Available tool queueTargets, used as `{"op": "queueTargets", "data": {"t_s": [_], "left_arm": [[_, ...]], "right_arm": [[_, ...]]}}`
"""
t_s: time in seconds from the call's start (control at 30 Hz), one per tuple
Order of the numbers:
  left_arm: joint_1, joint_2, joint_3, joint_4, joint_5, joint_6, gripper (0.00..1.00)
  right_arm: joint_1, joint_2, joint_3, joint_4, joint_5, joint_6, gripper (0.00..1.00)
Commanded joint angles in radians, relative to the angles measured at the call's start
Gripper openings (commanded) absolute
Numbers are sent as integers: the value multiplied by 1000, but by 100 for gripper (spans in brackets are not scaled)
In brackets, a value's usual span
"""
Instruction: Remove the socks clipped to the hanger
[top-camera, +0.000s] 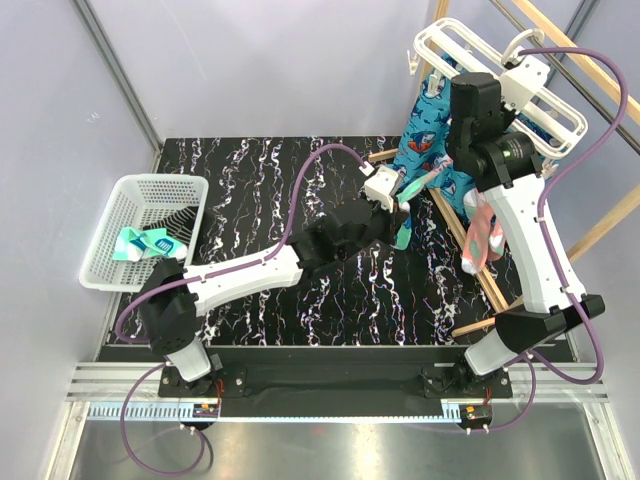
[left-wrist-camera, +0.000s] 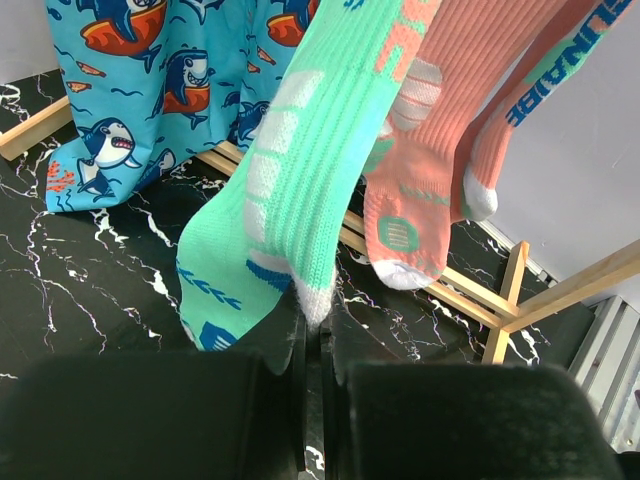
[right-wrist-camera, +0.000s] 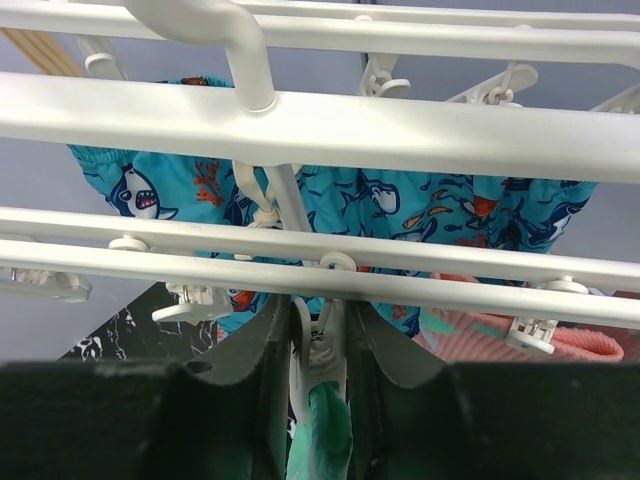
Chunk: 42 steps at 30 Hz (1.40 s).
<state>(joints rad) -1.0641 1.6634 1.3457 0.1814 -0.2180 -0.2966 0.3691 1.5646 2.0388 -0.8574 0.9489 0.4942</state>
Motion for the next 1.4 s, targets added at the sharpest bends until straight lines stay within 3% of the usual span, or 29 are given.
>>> {"op": "queueTargets", "data": {"t_s": [0.0, 1.13, 1.33, 1.37], "left_arm": [[-5, -54, 20, 64, -6, -10, 0], [-7, -99, -52, 56, -55, -27, 0], [10, -192, -77, -48, -155, -93, 0], [27, -211, -85, -83, -164, -102, 0]], "right_arm": [[-9, -40, 4, 47, 7, -9, 0], [-9, -46, 14, 17, -30, 4, 0], [-9, -54, 12, 4, -71, 6, 0], [-9, -57, 11, 4, -81, 6, 4]]}}
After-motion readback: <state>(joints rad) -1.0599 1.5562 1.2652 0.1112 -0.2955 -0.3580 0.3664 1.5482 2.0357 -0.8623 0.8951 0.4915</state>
